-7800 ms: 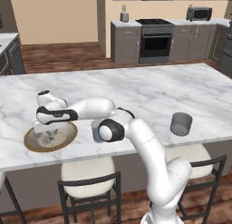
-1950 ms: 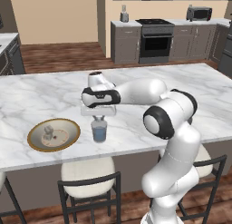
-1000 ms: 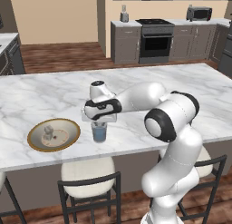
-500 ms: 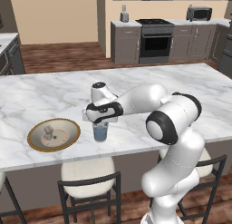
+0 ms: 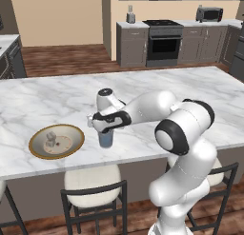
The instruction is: There are four ice cubes in the ice bowl. Place two ice cubes in each glass of water.
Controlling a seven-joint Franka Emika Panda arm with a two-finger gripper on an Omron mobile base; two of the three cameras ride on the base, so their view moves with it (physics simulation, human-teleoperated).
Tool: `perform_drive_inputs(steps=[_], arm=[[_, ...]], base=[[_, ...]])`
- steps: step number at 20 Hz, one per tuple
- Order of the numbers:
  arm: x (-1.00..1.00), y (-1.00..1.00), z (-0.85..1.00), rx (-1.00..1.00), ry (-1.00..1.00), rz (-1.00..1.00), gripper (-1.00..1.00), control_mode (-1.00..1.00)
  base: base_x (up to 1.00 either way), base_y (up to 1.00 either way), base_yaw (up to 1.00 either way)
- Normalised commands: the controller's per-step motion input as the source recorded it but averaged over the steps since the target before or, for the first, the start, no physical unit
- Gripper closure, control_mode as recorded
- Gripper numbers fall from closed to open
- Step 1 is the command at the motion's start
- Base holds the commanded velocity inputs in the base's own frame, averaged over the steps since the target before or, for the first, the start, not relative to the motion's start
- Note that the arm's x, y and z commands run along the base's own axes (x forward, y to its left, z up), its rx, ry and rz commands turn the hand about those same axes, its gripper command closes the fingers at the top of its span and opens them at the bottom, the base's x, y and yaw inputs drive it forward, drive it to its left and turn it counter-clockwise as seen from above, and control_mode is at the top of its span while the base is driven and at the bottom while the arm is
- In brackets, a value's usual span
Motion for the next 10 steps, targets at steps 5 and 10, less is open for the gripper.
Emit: perform_drive_inputs(steps=[5, 10], arm=[[0.0, -0.01, 0.16, 0.01, -0.04, 0.0, 1.0, -1.0], [0.0, -0.13, 0.53, 0.03, -0.09, 0.0, 1.0, -1.0]], base=[[0.0, 0.0, 0.0], [0.0, 0.0, 0.0]])
